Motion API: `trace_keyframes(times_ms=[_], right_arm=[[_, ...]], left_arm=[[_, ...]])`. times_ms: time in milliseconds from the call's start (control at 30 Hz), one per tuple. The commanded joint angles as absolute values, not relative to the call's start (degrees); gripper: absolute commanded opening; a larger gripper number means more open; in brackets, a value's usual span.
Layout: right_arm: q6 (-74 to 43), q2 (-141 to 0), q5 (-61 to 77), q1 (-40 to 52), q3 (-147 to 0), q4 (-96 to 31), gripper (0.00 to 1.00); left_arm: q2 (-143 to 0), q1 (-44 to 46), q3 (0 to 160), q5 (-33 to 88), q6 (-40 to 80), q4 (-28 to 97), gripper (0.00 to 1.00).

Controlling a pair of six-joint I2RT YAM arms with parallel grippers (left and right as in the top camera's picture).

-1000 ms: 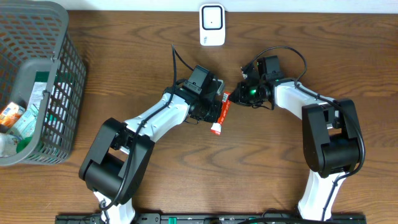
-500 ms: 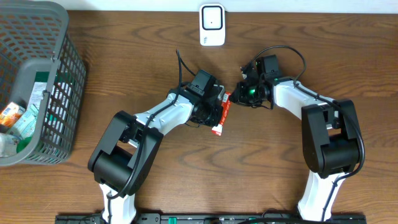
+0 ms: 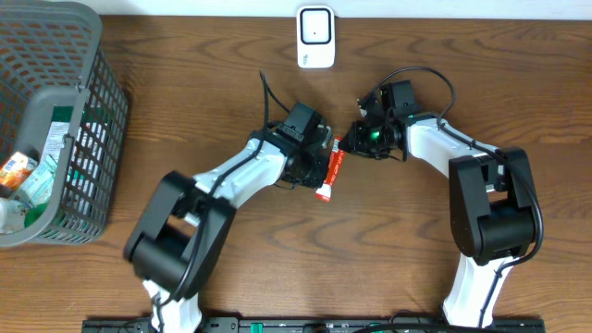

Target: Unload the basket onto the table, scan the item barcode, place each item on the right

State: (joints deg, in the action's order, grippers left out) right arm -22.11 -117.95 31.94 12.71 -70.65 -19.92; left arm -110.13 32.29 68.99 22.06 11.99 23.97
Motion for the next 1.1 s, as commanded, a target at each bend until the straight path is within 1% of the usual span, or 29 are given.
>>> trace_keyframes(times_ms=[0, 67, 100, 200, 267, 333, 500, 600, 700, 800, 933, 967, 1033, 1067], right_arm=[[-22.2, -117.8, 30.3, 11.9, -72.6, -21.4, 0.29], [-21.5, -116.8, 30.3, 11.9, -73.8, -23.0, 0.38], [-20.9, -116.2, 30.3, 12.0, -74.7, -24.3, 0.41], [-20.1, -114.1, 30.3, 12.3, -76.9, -28.8, 0.45], [-20.1, -112.9, 30.0, 12.7, -77.7, -31.5, 0.5], [-20.1, -111.9, 29.4, 13.2, -78.1, -33.8, 0.51], [-18.7, -110.0, 25.2, 15.2, -78.4, -39.1, 0.53], [-17.8, -109.8, 20.3, 15.9, -81.3, -45.3, 0.56], [-16.1, -109.8, 16.8, 15.8, -86.8, -53.5, 0.59], [-15.3, -109.8, 13.9, 15.8, -92.2, -61.2, 0.61], [-14.7, -109.8, 13.6, 16.3, -94.5, -66.4, 0.63], [-14.0, -109.8, 13.6, 16.6, -94.4, -66.9, 0.64], [-12.9, -109.8, 13.6, 17.3, -93.5, -67.1, 0.73], [-12.7, -109.8, 13.6, 17.6, -93.2, -67.1, 0.77]], left_arm=[[-100.1, 32.4, 71.1, 13.9, 11.9, 25.8, 0.09], [-96.4, 32.1, 71.9, 11.4, 11.6, 28.0, 0.1], [-94.7, 31.8, 72.4, 10.3, 11.4, 29.2, 0.11], [-88.0, 30.0, 75.0, 6.3, 10.9, 34.3, 0.12], [-84.7, 28.2, 77.0, 4.8, 10.3, 37.4, 0.12], [-81.8, 25.1, 80.6, 4.1, 9.6, 41.8, 0.11], [-80.5, 14.6, 94.8, 1.8, 9.4, 56.1, 0.11], [-81.7, 7.4, 103.8, 1.2, 9.0, 62.8, 0.11], [-83.5, -0.2, 110.9, 0.2, 9.1, 66.4, 0.11], [-85.3, -7.6, 113.8, -0.9, 9.1, 66.8, 0.12], [-87.7, -16.2, 113.9, -0.9, 9.1, 66.4, 0.17], [-88.4, -18.2, 113.9, -0.9, 9.1, 66.4, 0.24], [-90.2, -21.8, 113.9, -0.9, 9.5, 66.6, 0.37], [-91.2, -23.3, 113.9, -0.9, 10.0, 66.9, 0.41]])
